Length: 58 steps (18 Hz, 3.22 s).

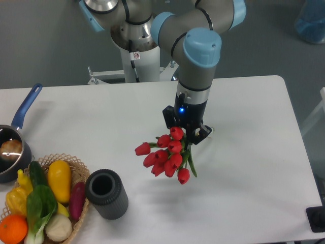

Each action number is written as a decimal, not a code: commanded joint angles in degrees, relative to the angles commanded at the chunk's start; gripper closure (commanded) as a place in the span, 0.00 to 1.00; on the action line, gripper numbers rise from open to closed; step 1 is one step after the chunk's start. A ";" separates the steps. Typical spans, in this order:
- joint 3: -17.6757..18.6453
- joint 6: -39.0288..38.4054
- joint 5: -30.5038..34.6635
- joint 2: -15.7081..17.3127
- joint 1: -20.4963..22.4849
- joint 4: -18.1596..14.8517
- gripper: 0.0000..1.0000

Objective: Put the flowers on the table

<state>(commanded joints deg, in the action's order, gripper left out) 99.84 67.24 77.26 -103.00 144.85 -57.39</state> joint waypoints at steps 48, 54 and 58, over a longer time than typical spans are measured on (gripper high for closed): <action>-8.68 -1.50 0.00 0.00 2.28 0.97 0.00; -10.28 10.44 6.23 -1.94 5.27 0.88 0.00; -9.14 11.51 7.65 -0.45 5.97 0.35 0.00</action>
<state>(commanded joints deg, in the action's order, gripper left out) 90.70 78.75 84.90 -103.46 150.82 -57.04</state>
